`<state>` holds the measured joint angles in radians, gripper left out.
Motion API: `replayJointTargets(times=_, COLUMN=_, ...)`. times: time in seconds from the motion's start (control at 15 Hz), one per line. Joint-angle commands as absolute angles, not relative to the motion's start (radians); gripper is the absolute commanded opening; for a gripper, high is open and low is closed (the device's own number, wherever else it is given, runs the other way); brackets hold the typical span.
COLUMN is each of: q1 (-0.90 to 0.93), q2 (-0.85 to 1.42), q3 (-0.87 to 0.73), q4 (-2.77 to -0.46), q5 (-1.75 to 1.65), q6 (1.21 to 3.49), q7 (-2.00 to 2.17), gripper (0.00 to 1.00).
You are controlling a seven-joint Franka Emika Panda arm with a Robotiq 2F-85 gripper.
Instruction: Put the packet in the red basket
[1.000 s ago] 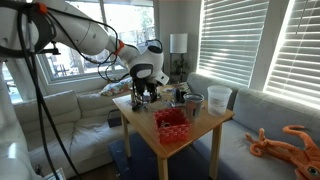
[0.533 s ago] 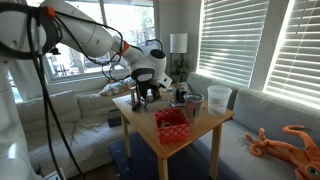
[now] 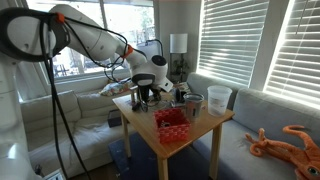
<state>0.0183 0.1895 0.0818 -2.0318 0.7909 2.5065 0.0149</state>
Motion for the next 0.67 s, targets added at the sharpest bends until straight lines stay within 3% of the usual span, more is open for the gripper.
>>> replayJointTargets(times=0.0, q1=0.018, q2=0.214, q3=0.095, q4=-2.009, q5=0.854, q6=2.524, q7=-0.034, gripper=0.26)
replayJointTargets(times=0.07, q1=0.018, q2=0.217, q3=0.096, q4=-2.008, q5=0.861, q6=2.524, q7=-0.040, gripper=0.29)
replayJointTargets(times=0.13, q1=0.019, q2=0.220, q3=0.097, q4=-2.007, q5=0.866, q6=2.527, q7=-0.046, gripper=0.26)
replayJointTargets(times=0.47, q1=0.020, q2=0.227, q3=0.100, q4=-2.001, q5=0.873, q6=2.535, q7=-0.057, gripper=0.05)
replayJointTargets(times=0.53, q1=0.020, q2=0.229, q3=0.101, q4=-2.000, q5=0.875, q6=2.540, q7=-0.062, gripper=0.07)
replayJointTargets(times=0.6, q1=0.020, q2=0.234, q3=0.102, q4=-1.996, q5=0.876, q6=2.543, q7=-0.068, gripper=0.18)
